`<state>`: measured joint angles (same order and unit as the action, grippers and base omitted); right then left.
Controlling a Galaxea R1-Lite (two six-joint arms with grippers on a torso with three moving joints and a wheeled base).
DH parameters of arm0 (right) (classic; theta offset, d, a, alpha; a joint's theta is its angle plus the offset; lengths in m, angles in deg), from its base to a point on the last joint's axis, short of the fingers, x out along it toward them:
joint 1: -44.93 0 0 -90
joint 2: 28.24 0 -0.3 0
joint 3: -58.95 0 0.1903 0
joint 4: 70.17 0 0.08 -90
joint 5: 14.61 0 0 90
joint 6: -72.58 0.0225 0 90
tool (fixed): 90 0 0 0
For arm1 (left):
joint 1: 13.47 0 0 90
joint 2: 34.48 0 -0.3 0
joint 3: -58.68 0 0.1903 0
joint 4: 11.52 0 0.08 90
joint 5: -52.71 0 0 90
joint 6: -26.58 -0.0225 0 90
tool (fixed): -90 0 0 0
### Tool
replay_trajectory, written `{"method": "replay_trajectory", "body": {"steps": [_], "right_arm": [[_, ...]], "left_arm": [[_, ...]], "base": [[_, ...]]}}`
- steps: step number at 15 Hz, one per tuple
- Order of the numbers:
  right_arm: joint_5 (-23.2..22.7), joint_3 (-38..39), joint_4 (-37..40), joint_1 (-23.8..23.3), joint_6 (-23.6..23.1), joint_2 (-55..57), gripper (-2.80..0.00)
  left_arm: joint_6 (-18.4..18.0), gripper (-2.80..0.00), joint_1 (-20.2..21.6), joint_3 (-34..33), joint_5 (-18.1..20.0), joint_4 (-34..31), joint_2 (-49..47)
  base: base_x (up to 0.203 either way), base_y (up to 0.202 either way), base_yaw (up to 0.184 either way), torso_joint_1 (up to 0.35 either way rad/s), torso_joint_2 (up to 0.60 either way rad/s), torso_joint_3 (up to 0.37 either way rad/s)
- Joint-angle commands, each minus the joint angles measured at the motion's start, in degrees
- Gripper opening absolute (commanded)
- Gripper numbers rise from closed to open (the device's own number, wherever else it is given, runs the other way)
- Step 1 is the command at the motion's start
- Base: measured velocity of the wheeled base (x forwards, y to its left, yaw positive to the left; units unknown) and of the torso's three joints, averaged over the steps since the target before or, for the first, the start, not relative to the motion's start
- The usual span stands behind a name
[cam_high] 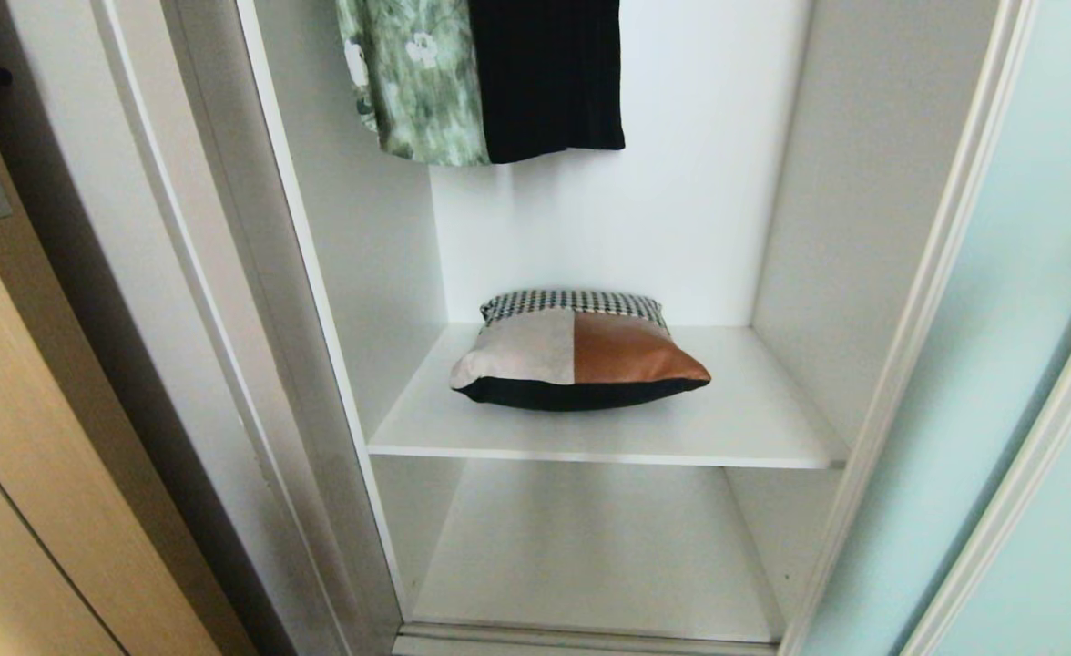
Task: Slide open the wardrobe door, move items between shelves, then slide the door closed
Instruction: Close the door
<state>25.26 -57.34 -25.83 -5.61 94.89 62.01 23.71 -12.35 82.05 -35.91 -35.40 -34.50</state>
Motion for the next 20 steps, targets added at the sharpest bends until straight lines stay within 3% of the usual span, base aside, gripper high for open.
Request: {"method": "replay_trajectory", "body": {"steps": [1,13,16,20], "right_arm": [[-0.2,-2.0,0.1,-0.1,0.2,3.0,-2.80],[0.3,-9.8,0.1,3.3,0.9,12.0,-2.80],[4.1,-13.2,0.0,4.4,2.9,15.2,-2.80],[4.9,-17.4,0.0,4.5,4.0,18.5,-2.80]], "left_arm": [[0.0,-2.80,0.0,-0.1,0.0,0.0,-0.2],[0.0,-2.80,0.0,-0.1,0.0,0.0,-0.2],[0.0,-2.80,0.0,-0.1,0.0,0.0,-0.2],[0.0,-2.80,0.0,-0.1,0.0,0.0,-0.2]], "base": [[0.000,0.000,0.000,0.000,0.00,0.000],[0.000,0.000,0.000,0.000,0.00,0.000],[0.000,0.000,0.000,0.000,0.00,0.000],[0.000,0.000,0.000,0.000,0.00,0.000]]}}
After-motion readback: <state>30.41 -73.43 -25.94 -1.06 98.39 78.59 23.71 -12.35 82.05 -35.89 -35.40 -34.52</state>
